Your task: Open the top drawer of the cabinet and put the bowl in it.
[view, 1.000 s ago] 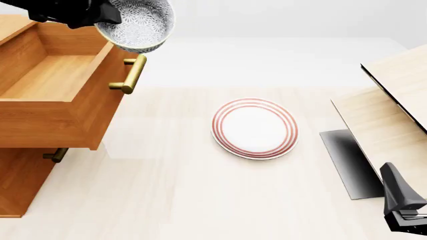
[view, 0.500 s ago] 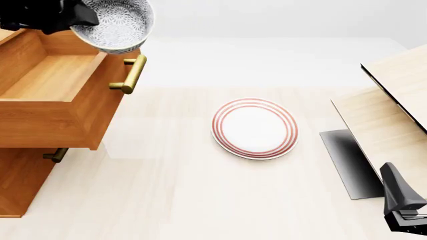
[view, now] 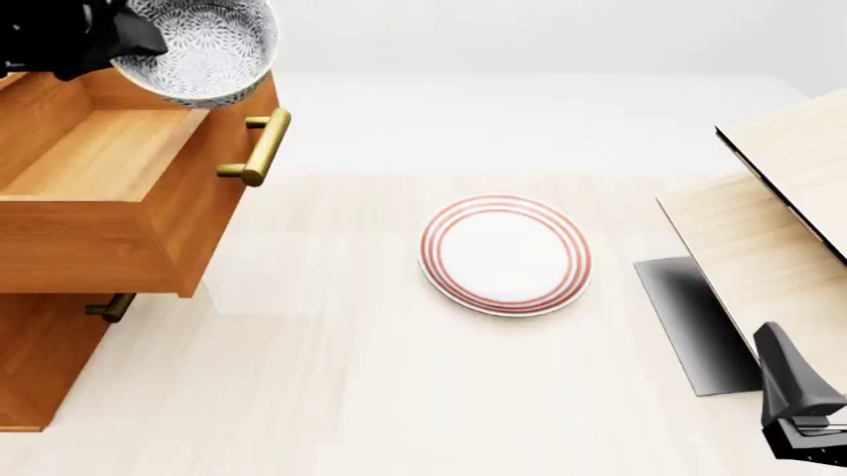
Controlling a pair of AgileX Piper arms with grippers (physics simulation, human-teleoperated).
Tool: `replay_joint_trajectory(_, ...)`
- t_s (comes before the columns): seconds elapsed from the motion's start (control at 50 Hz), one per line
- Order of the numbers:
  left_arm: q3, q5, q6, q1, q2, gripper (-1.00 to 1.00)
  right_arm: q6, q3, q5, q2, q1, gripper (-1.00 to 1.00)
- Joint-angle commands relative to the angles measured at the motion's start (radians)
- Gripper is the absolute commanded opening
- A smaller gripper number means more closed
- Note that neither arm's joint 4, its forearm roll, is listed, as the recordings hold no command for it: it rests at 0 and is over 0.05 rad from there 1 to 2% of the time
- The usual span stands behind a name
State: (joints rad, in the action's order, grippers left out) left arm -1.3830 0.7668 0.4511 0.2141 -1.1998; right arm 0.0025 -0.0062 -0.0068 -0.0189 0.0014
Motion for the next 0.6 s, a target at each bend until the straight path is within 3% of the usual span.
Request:
replay_joint_trajectory(0.02,0.042,-0.030,0.025,-0.021,0.031,-1.00,0.000,0.000,0.000,0.002,-0.001,1.00)
replay_joint_trajectory(0.6,0.170,-0.113,0.114,-0.085,0.135,-1.00,-0.001,0.000,0.000,0.002,-0.001,1.00)
